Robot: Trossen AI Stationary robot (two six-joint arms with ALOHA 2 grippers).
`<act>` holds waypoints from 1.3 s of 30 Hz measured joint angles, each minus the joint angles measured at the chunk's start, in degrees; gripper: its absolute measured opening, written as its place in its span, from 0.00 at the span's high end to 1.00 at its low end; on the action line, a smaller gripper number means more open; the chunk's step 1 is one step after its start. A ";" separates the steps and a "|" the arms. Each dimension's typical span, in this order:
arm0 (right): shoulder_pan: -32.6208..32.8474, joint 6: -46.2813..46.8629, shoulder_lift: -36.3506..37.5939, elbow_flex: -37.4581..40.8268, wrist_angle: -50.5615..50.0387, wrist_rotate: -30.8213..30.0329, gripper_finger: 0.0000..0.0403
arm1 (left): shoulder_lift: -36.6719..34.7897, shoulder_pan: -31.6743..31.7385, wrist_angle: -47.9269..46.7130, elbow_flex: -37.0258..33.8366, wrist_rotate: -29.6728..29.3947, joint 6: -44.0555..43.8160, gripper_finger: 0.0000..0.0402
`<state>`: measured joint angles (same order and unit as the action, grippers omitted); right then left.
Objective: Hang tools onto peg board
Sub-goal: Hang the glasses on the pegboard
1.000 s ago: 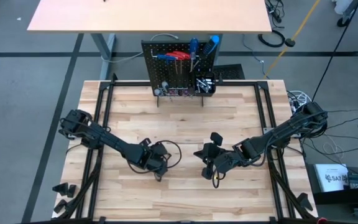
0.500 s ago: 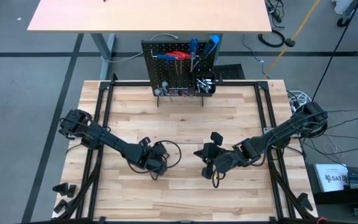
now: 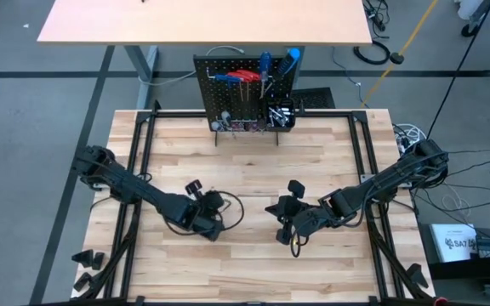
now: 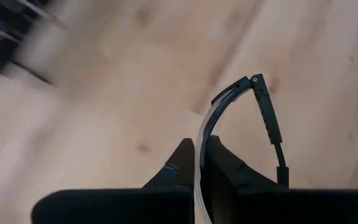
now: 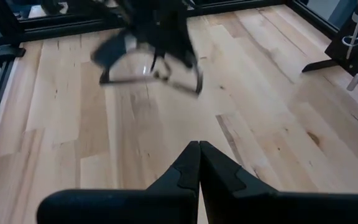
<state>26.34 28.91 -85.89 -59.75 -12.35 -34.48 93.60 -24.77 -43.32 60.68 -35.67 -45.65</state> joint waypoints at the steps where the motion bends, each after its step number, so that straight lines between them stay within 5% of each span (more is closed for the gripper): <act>1: -0.01 -0.27 0.00 -0.01 -0.12 0.00 1.00 | -0.66 -0.76 -2.59 1.15 -2.59 -0.29 0.96; 12: 2.22 1.79 4.80 -0.04 -6.52 -4.15 1.00 | -4.56 -8.48 -31.69 12.93 -34.37 -11.92 0.96; 21: 3.72 1.90 5.60 -0.07 -8.01 -10.54 1.00 | -4.54 2.46 -44.05 17.24 -53.78 -11.09 0.96; 32: 3.79 4.24 9.71 -0.04 -15.07 -15.38 1.00 | -11.25 24.11 -45.35 25.39 -54.39 1.66 0.96; 37: 3.30 11.56 9.68 -0.04 -23.93 -16.03 1.00 | -12.44 24.31 -34.54 26.30 -43.54 37.98 0.96; 39: 2.94 14.64 9.68 -0.04 -26.83 -13.07 1.00 | -13.20 23.91 -26.92 26.26 -31.17 55.87 0.96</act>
<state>29.28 43.54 -76.20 -59.79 -39.17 -47.55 80.39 -0.85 -70.25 86.94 -66.83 10.22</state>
